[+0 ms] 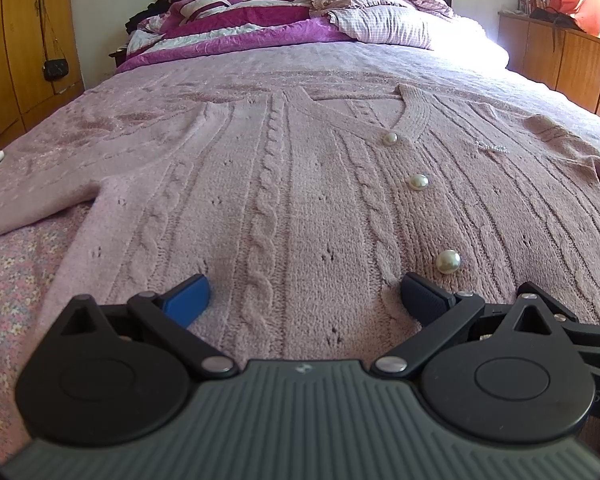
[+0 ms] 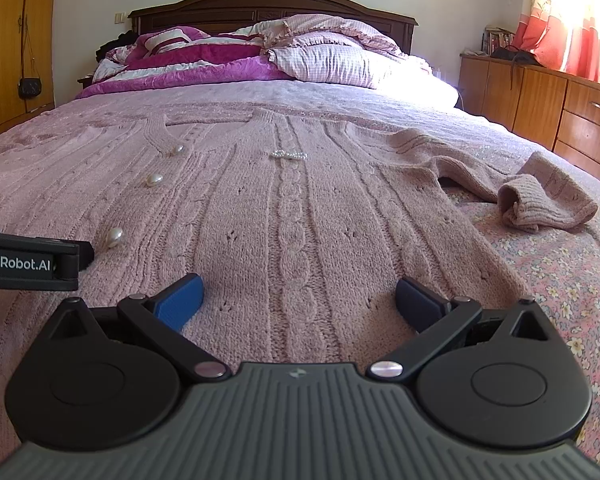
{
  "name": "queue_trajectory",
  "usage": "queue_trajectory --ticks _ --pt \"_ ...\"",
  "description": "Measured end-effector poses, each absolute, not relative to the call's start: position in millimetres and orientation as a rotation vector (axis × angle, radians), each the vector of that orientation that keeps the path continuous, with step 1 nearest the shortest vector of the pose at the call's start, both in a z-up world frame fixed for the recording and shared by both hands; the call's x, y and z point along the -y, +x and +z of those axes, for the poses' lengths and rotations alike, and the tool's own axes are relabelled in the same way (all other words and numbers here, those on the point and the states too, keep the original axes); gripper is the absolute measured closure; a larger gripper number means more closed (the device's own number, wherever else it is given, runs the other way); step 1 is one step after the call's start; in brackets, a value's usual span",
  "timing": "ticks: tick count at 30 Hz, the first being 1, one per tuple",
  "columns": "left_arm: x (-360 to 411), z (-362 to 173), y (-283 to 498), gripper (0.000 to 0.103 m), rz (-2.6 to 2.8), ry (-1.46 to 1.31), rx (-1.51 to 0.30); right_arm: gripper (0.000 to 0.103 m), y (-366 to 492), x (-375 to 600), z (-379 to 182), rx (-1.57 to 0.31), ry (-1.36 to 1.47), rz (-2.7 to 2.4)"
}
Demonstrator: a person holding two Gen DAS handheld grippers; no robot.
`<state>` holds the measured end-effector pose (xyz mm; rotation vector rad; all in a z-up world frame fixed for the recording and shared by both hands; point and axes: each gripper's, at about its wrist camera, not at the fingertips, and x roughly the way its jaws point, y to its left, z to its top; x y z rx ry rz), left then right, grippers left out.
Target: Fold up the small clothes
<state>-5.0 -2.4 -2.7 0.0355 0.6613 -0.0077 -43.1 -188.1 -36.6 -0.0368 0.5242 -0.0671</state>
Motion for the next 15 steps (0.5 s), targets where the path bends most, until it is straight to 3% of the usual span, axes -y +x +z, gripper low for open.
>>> queue_trajectory --ticks 15 --pt "2.4 2.2 -0.2 0.0 -0.004 0.045 -0.695 0.0 -37.3 190.8 -34.4 -0.558 -0.035 -0.051"
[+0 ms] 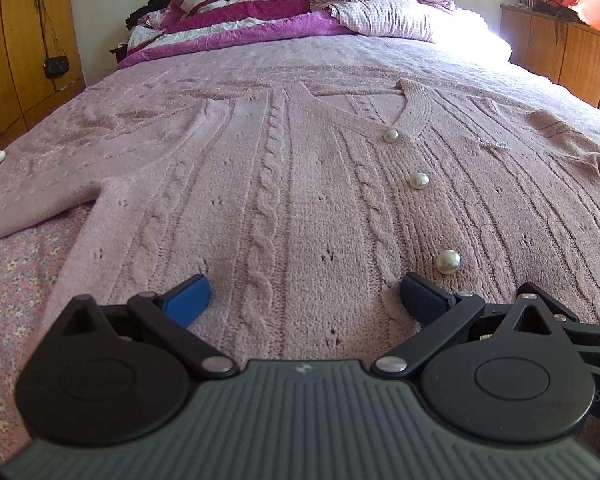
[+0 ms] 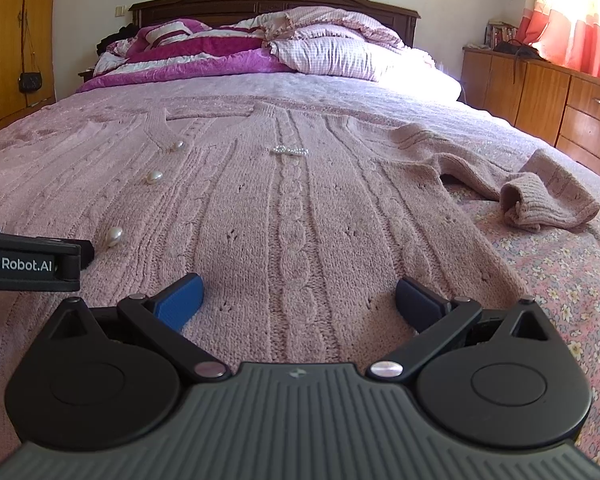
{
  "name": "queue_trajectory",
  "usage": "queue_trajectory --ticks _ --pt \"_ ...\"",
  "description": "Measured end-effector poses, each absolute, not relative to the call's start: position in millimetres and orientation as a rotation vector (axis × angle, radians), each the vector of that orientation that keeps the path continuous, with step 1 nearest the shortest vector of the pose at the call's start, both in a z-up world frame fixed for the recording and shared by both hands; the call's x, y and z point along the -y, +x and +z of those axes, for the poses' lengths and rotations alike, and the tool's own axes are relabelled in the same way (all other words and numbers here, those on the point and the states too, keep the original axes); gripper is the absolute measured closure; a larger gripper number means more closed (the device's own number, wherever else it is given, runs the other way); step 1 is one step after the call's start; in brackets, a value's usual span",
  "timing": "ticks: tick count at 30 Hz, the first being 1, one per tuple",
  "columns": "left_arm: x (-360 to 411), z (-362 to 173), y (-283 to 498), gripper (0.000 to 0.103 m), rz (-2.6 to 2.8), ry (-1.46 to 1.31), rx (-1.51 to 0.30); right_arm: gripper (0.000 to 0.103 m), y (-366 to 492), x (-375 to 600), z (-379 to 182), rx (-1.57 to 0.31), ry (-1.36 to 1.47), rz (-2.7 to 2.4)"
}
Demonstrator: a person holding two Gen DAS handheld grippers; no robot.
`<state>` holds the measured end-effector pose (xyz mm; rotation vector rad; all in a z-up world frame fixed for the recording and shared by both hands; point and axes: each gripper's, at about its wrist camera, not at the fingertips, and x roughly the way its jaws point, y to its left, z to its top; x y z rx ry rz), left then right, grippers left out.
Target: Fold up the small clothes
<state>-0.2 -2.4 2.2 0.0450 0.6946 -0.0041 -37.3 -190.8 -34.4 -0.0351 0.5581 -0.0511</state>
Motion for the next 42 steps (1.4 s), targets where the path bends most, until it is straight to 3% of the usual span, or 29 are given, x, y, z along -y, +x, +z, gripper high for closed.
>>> queue_trajectory --ticks 23,42 --pt "-2 11 6 0.0 -0.04 0.033 -0.771 0.0 -33 223 -9 -0.629 -0.003 0.179" --pt "5 4 1 0.0 -0.008 0.053 -0.727 0.0 -4 350 36 -0.61 0.048 -0.004"
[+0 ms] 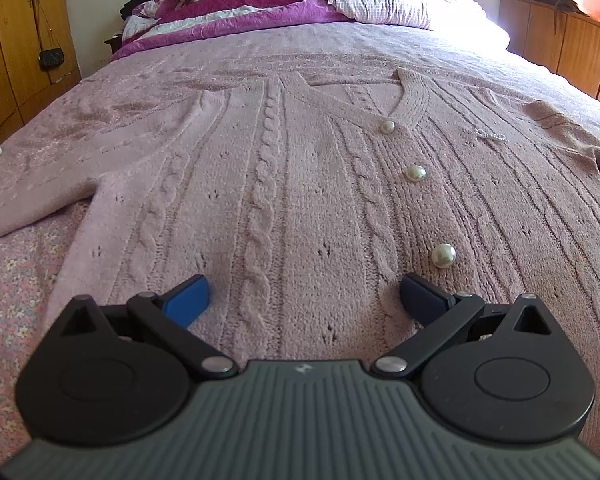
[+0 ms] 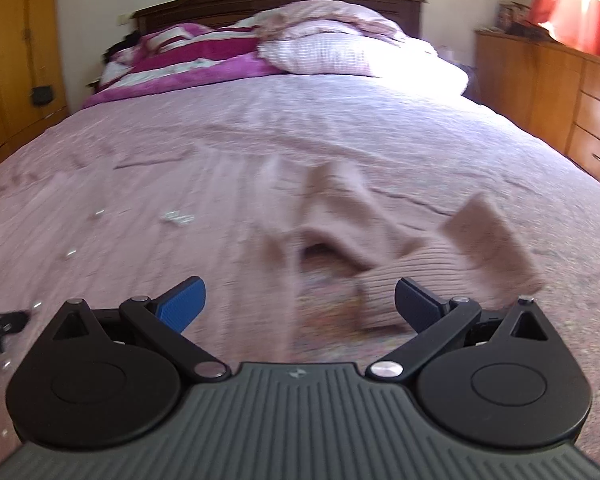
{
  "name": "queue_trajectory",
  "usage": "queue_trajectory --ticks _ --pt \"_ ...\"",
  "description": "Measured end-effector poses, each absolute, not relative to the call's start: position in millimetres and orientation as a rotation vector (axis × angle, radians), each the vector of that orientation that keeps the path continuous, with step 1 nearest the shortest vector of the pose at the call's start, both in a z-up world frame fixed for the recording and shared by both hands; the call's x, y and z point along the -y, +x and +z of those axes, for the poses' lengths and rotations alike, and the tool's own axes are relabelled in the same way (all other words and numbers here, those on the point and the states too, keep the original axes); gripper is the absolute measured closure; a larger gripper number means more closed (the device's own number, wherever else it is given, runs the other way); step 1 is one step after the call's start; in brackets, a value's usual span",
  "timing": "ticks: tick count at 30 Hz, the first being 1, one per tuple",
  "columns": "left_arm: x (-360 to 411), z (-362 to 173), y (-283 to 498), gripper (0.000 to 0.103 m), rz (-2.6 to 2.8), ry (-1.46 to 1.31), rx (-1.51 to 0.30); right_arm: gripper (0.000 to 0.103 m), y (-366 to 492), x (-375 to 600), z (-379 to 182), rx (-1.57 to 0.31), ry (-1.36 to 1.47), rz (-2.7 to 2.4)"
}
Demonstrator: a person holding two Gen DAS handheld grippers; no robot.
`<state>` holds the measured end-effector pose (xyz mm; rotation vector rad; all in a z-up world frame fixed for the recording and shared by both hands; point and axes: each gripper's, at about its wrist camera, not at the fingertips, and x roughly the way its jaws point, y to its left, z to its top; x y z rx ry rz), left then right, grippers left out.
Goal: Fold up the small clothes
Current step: 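Reach the right tool to the cardigan sleeve cuff and grasp it, then lift the sleeve with the right tool and fold it across the cardigan body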
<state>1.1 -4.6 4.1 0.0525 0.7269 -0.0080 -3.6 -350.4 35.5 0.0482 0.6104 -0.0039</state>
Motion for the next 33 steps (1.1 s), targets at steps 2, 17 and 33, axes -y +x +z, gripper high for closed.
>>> queue_trajectory --ticks 2,17,33 --pt "6 3 1 0.0 -0.005 0.057 -0.719 0.0 2 363 34 -0.607 0.073 -0.031" --pt "4 3 0 0.0 -0.008 0.048 -0.711 0.06 31 412 7 -0.642 0.204 -0.184" --pt "-2 10 5 0.0 -0.042 0.038 -0.745 0.088 24 425 34 -0.636 0.412 -0.147"
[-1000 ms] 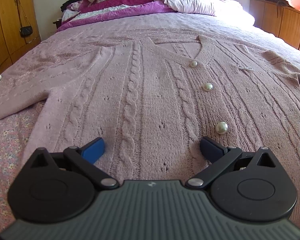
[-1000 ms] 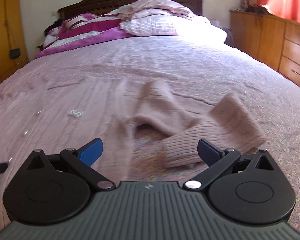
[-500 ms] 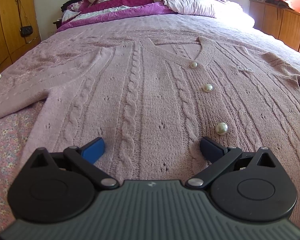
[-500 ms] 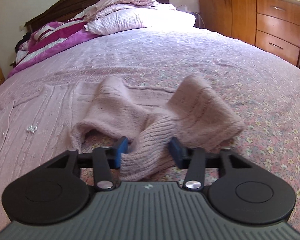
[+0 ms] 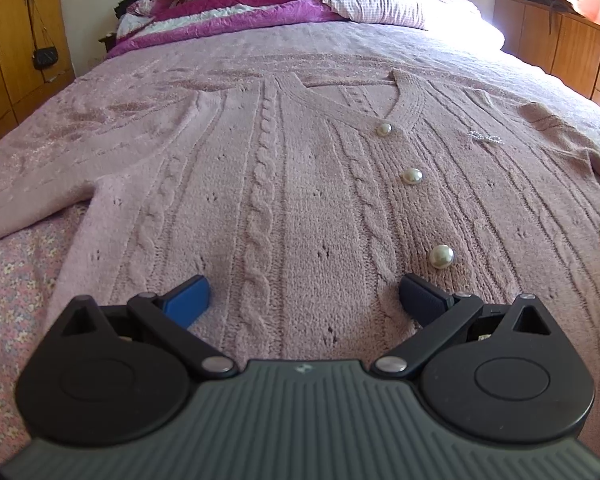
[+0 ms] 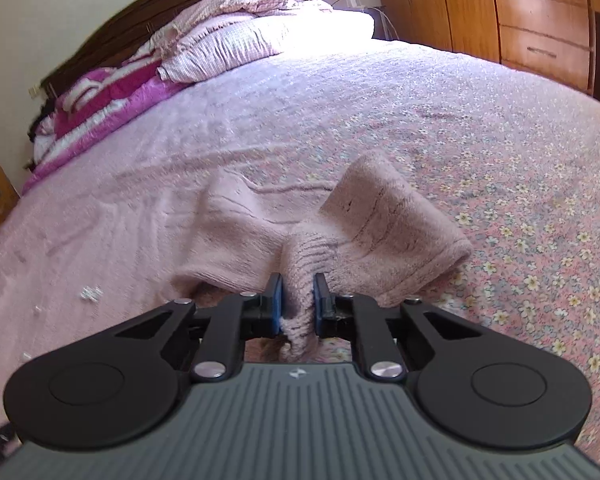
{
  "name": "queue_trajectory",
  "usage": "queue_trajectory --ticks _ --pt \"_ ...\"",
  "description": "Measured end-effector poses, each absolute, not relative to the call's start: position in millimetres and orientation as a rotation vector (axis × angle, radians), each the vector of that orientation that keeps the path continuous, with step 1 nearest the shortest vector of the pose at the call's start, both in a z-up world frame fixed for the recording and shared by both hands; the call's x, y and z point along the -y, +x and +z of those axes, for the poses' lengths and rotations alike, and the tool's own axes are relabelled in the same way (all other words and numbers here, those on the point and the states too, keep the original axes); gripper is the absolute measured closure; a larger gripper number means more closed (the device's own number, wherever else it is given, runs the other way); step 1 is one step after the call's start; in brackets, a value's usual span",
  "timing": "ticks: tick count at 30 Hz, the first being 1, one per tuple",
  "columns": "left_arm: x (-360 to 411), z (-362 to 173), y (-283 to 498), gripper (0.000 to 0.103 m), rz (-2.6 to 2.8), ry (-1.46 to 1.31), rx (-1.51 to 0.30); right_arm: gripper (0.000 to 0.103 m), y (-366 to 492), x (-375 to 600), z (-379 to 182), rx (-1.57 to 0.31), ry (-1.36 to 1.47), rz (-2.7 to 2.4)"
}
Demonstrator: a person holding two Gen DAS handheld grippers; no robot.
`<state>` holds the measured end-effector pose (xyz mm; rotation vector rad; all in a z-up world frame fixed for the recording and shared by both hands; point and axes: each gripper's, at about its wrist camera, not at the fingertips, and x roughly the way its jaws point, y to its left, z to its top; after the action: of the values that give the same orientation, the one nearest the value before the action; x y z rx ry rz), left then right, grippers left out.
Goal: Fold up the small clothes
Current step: 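Lift the sleeve with the right tool and fold it across the cardigan body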
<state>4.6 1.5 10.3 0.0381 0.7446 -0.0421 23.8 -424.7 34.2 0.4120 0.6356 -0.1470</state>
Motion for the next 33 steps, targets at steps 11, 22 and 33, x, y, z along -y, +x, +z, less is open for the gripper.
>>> queue_trajectory --ticks 11,22,33 --pt "-15 29 5 0.0 -0.055 0.019 -0.731 0.088 28 425 97 -0.546 0.644 -0.004" --pt "-36 35 8 0.0 -0.025 0.017 -0.726 0.088 49 370 142 -0.498 0.715 0.149" --pt "-71 45 7 0.0 0.054 -0.002 -0.708 0.088 85 283 182 -0.48 0.736 0.365"
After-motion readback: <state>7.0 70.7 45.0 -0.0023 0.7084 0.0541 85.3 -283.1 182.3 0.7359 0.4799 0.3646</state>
